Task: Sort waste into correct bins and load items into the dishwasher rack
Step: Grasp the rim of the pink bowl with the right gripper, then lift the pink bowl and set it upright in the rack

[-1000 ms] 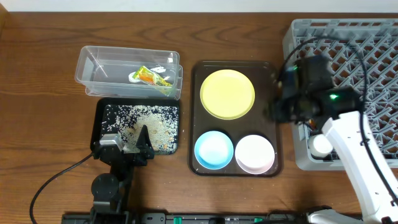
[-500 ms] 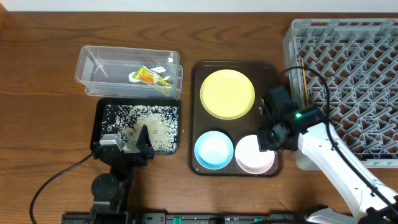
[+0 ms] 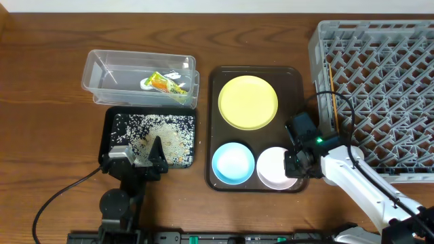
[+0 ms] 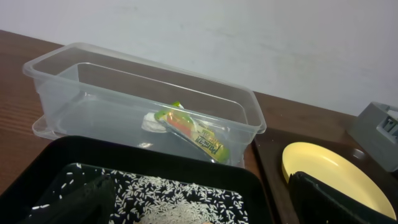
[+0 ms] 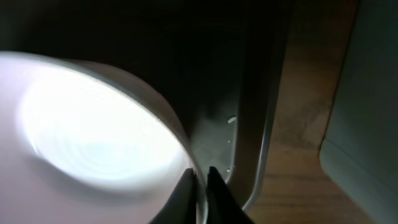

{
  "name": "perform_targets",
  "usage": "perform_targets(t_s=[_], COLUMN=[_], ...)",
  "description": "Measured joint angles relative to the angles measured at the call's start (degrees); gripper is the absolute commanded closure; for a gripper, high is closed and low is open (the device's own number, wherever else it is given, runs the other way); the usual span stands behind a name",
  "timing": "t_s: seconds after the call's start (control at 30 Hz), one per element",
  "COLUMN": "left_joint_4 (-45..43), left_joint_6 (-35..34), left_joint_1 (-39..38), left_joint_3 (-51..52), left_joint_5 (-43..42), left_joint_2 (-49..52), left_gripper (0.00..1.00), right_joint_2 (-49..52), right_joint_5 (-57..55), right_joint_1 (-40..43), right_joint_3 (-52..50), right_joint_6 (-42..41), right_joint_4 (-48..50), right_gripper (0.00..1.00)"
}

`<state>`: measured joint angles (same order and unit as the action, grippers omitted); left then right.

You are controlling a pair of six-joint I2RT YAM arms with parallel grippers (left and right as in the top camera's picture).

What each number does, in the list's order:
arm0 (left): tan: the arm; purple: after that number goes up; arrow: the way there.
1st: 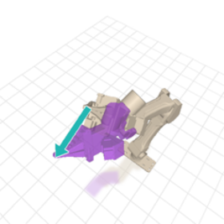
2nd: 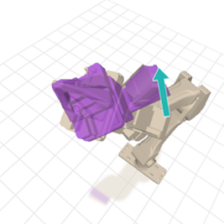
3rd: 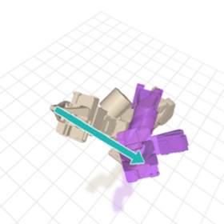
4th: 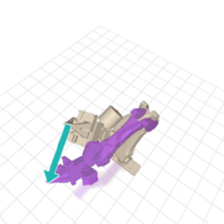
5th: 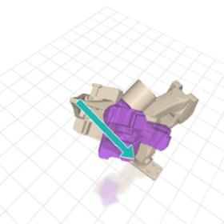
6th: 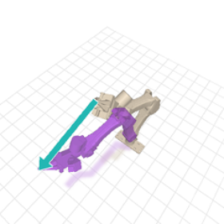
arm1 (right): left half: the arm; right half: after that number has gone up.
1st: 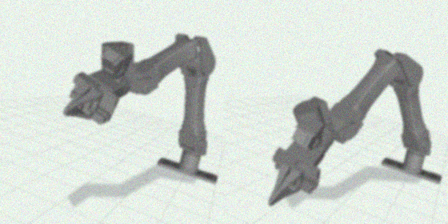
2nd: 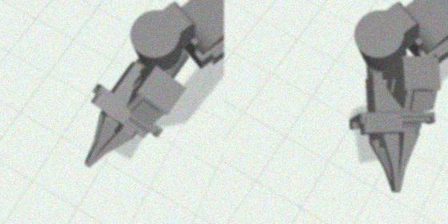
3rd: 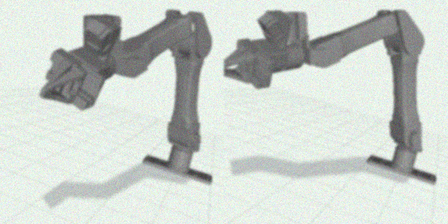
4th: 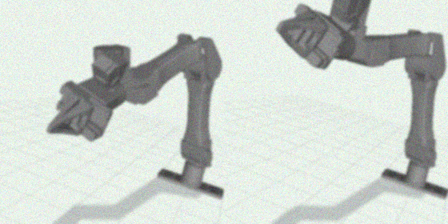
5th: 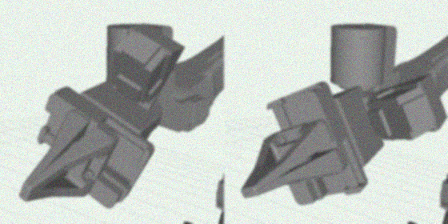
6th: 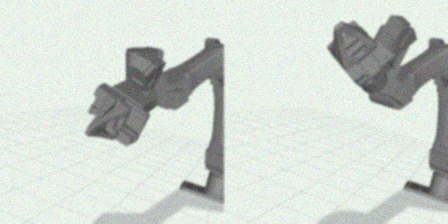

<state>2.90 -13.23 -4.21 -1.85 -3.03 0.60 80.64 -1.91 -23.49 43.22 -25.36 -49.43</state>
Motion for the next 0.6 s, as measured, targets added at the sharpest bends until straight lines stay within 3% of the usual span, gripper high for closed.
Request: perform_targets(t_s=[0.33, 0.6], left_joint_4=[-0.02, -0.02], left_joint_6=[0.00, 0.00], left_joint_1=[0.00, 0.00], left_joint_3=[0.00, 0.00], left_joint_5=[0.00, -0.02], left_joint_2=[0.00, 0.00], left_gripper=[0.09, 0.09], right_joint_2=[-0.24, -6.86], right_joint_5=[-0.83, -23.02], right_joint_1=[0.00, 0.00], right_joint_3=[6.14, 23.76], right_joint_6=[-0.55, -0.57], right_joint_4=[-3.63, -7.26], right_gripper=[0.99, 0.99])
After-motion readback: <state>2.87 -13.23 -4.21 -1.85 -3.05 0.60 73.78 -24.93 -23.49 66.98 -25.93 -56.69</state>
